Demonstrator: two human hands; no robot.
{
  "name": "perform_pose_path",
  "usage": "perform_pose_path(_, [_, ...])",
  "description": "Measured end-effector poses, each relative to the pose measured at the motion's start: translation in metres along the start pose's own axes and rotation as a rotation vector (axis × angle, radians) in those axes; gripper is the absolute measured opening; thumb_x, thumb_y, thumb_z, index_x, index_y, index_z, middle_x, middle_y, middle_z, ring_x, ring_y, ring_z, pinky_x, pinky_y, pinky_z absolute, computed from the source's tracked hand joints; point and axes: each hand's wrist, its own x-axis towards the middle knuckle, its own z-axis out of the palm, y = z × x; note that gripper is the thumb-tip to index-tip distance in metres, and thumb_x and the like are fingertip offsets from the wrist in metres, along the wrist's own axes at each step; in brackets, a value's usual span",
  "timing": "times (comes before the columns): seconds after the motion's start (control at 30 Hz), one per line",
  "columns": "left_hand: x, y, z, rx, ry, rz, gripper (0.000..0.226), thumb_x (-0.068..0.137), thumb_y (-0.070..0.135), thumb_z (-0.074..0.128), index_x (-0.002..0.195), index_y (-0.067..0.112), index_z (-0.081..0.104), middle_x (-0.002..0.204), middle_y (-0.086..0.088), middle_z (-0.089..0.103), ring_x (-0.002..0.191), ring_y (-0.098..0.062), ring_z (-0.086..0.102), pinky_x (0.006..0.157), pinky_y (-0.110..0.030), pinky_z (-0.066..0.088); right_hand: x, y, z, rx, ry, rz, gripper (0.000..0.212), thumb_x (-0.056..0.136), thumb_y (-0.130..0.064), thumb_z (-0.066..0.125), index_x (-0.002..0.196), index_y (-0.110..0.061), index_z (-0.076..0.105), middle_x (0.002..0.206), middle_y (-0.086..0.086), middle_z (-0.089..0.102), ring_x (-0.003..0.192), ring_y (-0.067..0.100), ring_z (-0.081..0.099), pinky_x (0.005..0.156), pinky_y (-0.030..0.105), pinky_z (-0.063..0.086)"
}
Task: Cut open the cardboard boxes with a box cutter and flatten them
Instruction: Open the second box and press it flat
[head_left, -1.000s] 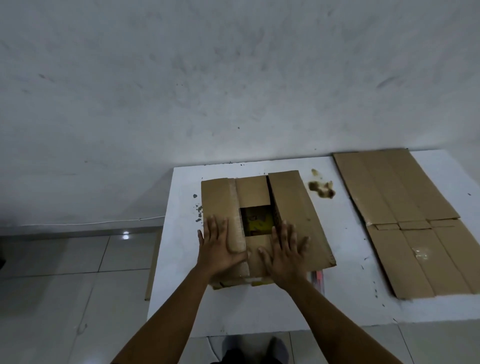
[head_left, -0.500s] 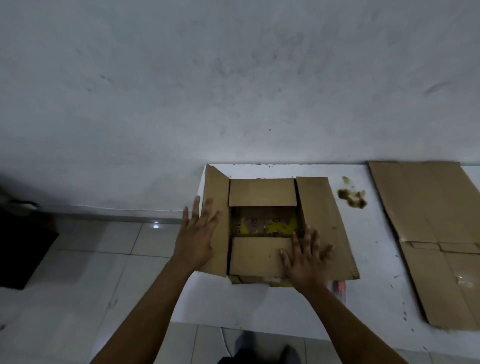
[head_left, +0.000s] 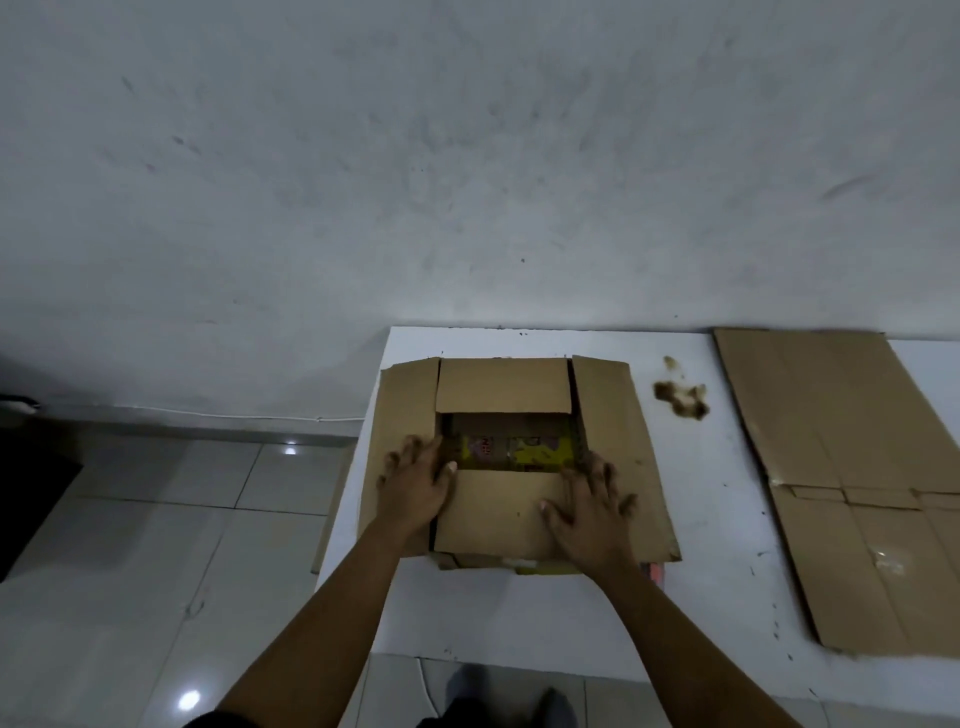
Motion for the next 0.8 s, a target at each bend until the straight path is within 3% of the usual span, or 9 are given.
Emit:
perform_pose_path(0.13, [0.025, -0.006, -0.021, 0.011, -0.055, -0.005, 0.069, 0.096, 0.069, 0.030, 0.149, 0.026, 0.038, 0.158, -0.007, 0.030, 0.138, -0.036, 0.038, 0.111, -0.050, 0.036, -0.001, 0.001, -0.035, 0.351, 0.057, -0.104, 0.038, 0.085, -0.034, 0.070, 0.120, -0.026, 0.054, 0.135, -0.004, 0.052, 0.120, 0.025, 0.056, 0.099, 0.056, 0.044])
perform_pose_path(0.27, [0.039, -0.010, -0.045, -0.052, -0.150, 0.033, 0.062, 0.098, 0.061, 0.042, 0.147, 0.024, 0.046, 0.155, -0.009, 0.032, 0.141, -0.030, 0.035, 0.117, -0.044, 0.028, -0.027, -0.008, -0.080, 0.555, 0.035, -0.122, 0.020, 0.095, -0.049, 0.057, 0.092, -0.031, 0.064, 0.086, -0.013, 0.066, 0.082, 0.003, 0.063, 0.072, 0.029, 0.051])
perform_pose_path(0.33, [0.042, -0.017, -0.049, 0.016, -0.216, 0.064, 0.067, 0.094, 0.055, 0.055, 0.151, 0.024, 0.038, 0.157, -0.009, 0.026, 0.143, -0.031, 0.030, 0.117, -0.041, 0.029, -0.038, -0.012, -0.101, 0.775, -0.065, -0.037, 0.042, 0.096, -0.053, 0.053, 0.075, -0.024, 0.073, 0.079, 0.000, 0.071, 0.080, 0.011, 0.067, 0.074, 0.034, 0.053])
perform_pose_path(0.4, [0.044, -0.023, -0.046, 0.078, -0.273, 0.072, 0.079, 0.090, 0.055, 0.063, 0.155, 0.023, 0.031, 0.158, -0.008, 0.021, 0.145, -0.030, 0.025, 0.115, -0.038, 0.029, -0.043, -0.009, -0.111, 0.795, -0.207, -0.006, 0.043, 0.091, -0.050, 0.059, 0.063, -0.021, 0.074, 0.073, 0.005, 0.073, 0.077, 0.020, 0.070, 0.082, 0.044, 0.056])
perform_pose_path(0.5, [0.041, -0.027, -0.042, 0.149, -0.275, 0.087, 0.097, 0.076, 0.070, 0.057, 0.156, 0.024, 0.027, 0.158, -0.011, 0.019, 0.144, -0.031, 0.026, 0.116, -0.040, 0.029, -0.042, -0.003, -0.109, 0.581, -0.378, 0.003, 0.036, 0.073, -0.062, 0.074, 0.090, -0.030, 0.075, 0.094, -0.005, 0.073, 0.090, 0.013, 0.068, 0.090, 0.045, 0.057])
perform_pose_path(0.53, [0.040, -0.027, -0.040, 0.167, -0.267, 0.093, 0.100, 0.073, 0.071, 0.054, 0.157, 0.024, 0.025, 0.158, -0.012, 0.018, 0.144, -0.032, 0.026, 0.117, -0.041, 0.028, -0.039, 0.000, -0.106, 0.476, -0.393, -0.014, 0.053, 0.069, -0.065, 0.077, 0.111, -0.034, 0.069, 0.121, -0.006, 0.066, 0.111, 0.014, 0.061, 0.100, 0.047, 0.052])
perform_pose_path(0.6, [0.039, -0.028, -0.036, 0.187, -0.255, 0.106, 0.101, 0.079, 0.071, 0.059, 0.158, 0.024, 0.018, 0.159, -0.013, 0.014, 0.145, -0.034, 0.023, 0.118, -0.043, 0.022, -0.033, 0.006, -0.099, 0.182, -0.386, -0.067, 0.093, 0.063, -0.072, 0.076, 0.144, -0.041, 0.042, 0.161, -0.005, 0.025, 0.147, 0.022, 0.025, 0.119, 0.051, 0.025])
perform_pose_path(0.67, [0.040, -0.029, -0.032, 0.187, -0.273, 0.123, 0.115, 0.072, 0.076, 0.065, 0.159, 0.025, 0.011, 0.160, -0.012, 0.009, 0.147, -0.036, 0.014, 0.119, -0.047, 0.015, -0.028, 0.010, -0.088, 0.061, -0.411, -0.075, 0.123, 0.057, -0.079, 0.074, 0.156, -0.039, 0.015, 0.166, -0.005, -0.010, 0.153, 0.022, -0.009, 0.121, 0.054, 0.004])
perform_pose_path(0.8, [0.039, -0.025, -0.026, 0.164, -0.299, 0.142, 0.144, 0.045, 0.088, 0.065, 0.159, 0.025, 0.003, 0.159, -0.011, 0.004, 0.148, -0.036, 0.005, 0.120, -0.049, 0.012, -0.026, 0.021, -0.054, -0.037, -0.448, -0.058, 0.152, 0.048, -0.085, 0.074, 0.155, -0.032, -0.020, 0.156, -0.001, -0.041, 0.145, 0.025, -0.034, 0.120, 0.055, -0.009])
